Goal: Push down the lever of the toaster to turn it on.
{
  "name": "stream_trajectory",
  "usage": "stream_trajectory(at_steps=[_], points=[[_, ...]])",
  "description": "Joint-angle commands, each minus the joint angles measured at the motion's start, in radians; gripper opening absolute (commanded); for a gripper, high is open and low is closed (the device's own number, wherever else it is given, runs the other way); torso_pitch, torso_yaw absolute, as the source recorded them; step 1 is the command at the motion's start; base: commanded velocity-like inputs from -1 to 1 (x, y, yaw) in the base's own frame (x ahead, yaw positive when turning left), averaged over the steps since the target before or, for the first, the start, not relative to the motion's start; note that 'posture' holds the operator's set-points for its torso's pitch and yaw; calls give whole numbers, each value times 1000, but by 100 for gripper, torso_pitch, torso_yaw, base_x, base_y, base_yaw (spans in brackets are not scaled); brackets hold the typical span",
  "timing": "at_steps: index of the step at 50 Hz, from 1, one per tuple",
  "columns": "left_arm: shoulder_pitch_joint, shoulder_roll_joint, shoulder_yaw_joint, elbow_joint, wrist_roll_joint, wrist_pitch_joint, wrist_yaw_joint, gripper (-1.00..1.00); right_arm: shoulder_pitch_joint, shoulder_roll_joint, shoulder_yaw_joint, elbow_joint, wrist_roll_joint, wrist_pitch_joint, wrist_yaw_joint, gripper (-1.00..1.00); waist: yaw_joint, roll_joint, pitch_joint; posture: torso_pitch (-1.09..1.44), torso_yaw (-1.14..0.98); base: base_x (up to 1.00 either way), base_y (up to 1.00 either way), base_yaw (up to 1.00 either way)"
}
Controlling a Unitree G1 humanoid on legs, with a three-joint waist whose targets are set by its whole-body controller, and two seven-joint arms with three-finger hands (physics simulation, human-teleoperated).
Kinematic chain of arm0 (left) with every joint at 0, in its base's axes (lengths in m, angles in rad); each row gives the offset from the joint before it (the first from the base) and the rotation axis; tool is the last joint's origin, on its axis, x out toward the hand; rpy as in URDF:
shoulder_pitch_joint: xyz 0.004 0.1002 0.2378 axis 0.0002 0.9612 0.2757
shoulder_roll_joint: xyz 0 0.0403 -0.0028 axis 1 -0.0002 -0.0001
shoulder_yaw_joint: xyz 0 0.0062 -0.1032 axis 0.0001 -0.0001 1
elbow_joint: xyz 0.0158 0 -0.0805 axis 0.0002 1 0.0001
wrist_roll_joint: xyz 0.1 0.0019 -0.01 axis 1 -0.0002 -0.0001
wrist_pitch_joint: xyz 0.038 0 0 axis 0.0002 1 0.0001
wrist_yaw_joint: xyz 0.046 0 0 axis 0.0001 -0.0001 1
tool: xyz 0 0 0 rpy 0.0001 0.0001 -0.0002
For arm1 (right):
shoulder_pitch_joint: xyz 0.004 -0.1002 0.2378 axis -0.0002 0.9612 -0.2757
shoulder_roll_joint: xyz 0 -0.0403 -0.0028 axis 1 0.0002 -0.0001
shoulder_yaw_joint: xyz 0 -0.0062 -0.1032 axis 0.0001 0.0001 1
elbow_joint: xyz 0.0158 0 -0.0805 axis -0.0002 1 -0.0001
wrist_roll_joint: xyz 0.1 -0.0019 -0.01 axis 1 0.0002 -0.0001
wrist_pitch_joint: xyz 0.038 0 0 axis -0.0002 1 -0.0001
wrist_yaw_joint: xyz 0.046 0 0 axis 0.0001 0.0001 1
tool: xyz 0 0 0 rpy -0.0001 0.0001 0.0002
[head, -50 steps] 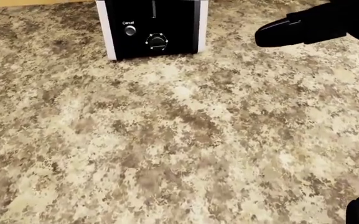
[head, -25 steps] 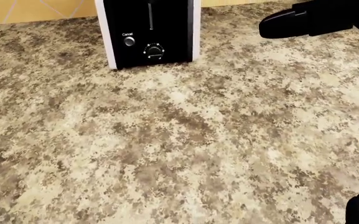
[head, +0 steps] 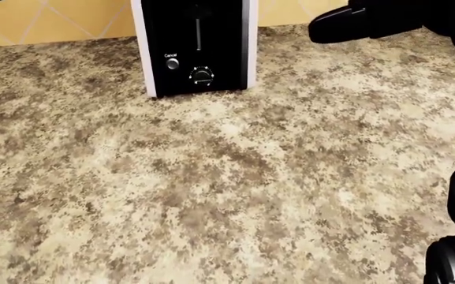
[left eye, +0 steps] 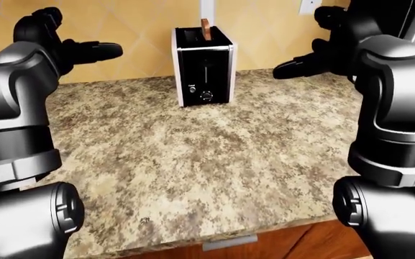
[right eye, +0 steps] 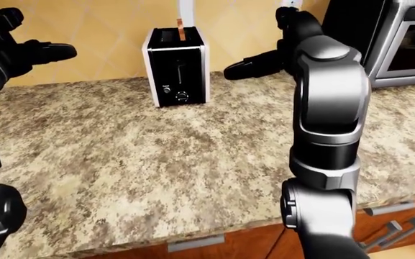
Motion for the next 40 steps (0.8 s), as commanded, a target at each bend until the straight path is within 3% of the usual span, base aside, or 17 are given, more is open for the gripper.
stream_trajectory(at_steps=[1, 13, 17, 27, 40], points=[[-31, 12, 7, -37, 1, -29, 1, 100, -37, -4, -1, -8, -5, -38, -7, 100, 0, 4, -28, -24, 0, 0, 0, 0], [-26, -1, 7, -67, -4, -14, 2, 100, -57, 24, -26, 33, 25, -69, -34, 100, 5, 6, -104, -30, 0, 0, 0, 0], [-30, 2, 3, -65, -1, -12, 1, 100, -107, 38, 6, 105, 28, -94, -51, 100, 5, 8, -119, -30, 0, 0, 0, 0], [-32, -4, 17, -59, -5, -33, 11, 100, -274, 100, 20, 393, 48, -244, -105, 100, 2, 18, -131, -30, 0, 0, 0, 0], [-36, 10, 12, -48, -21, -22, 14, 100, -458, 180, 28, 960, 119, -617, -195, 100, -3, 30, -136, -30, 0, 0, 0, 0]])
